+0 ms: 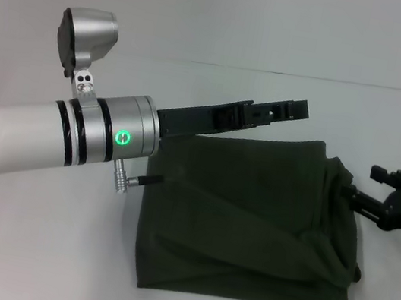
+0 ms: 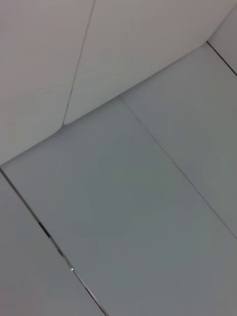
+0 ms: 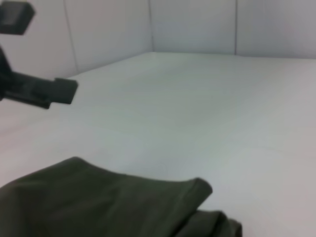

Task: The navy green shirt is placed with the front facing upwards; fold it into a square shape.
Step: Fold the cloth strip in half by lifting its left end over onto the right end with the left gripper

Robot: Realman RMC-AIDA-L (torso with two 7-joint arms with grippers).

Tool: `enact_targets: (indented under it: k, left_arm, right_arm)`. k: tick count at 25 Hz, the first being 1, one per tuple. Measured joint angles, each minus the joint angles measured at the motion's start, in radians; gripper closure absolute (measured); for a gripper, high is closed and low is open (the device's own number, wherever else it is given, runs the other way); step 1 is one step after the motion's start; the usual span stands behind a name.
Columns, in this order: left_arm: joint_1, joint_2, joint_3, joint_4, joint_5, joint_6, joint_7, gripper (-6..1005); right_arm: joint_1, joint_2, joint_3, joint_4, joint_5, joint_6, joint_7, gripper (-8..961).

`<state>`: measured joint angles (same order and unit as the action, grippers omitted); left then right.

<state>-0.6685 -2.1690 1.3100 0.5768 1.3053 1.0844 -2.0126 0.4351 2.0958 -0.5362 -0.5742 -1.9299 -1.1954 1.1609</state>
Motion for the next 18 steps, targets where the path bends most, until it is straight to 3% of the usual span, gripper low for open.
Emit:
enact_targets:
  k: [14,18]
  left_arm:
    - [0.005,0.0,0.0,0.0,0.0,0.002,0.01,67]
    - [0.006,0.001,-0.005,0.0,0.0,0.003,0.022,67]
  right_arm:
    - [0.043,0.0,-0.003,0.04,0.047,0.148,-0.005,221]
    - [0.041,-0.003,0.011,0.043,0.107,0.108,0.004,221]
